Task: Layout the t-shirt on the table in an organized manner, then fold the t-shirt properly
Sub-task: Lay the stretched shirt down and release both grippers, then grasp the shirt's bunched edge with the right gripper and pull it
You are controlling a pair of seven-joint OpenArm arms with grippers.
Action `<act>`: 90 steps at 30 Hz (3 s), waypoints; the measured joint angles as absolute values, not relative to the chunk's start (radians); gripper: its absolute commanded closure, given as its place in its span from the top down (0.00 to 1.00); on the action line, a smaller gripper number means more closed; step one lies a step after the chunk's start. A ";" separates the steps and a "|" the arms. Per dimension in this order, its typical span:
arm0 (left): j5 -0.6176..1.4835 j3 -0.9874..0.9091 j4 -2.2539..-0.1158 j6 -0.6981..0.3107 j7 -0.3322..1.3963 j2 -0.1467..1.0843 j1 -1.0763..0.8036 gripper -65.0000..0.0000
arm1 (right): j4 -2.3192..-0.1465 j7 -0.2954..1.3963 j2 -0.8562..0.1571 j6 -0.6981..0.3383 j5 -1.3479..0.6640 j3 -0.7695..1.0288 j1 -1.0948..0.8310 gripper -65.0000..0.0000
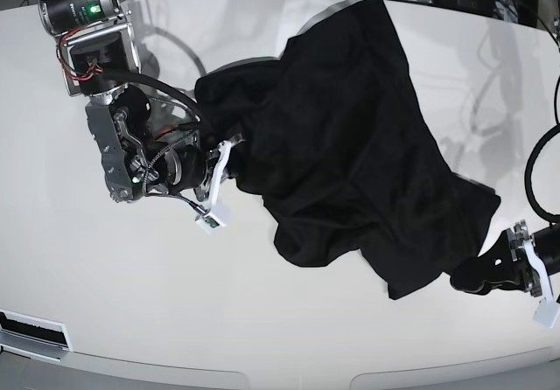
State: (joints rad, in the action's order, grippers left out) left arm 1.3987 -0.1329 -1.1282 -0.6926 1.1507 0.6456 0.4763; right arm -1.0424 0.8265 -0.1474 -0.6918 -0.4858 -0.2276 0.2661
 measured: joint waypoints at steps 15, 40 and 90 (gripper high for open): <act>1.385 -0.133 -1.127 -0.693 1.149 0.648 0.476 0.45 | -1.726 1.041 -0.218 -0.689 -0.641 0.244 0.252 0.00; 1.383 -0.133 -1.127 -0.693 1.148 0.647 0.459 0.45 | -1.601 1.421 -0.268 -0.697 -1.411 0.391 0.233 0.60; 1.383 -0.133 -1.127 -0.692 1.141 0.646 0.460 0.45 | -1.984 1.211 -0.274 -0.693 -0.859 -0.200 -0.040 0.00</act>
State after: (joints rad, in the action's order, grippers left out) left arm 1.3830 -0.1329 -1.1267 -0.6922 1.1412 0.6460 0.4599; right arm -1.9839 1.2110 -0.2741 -0.6930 -0.8589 -0.2005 -0.0402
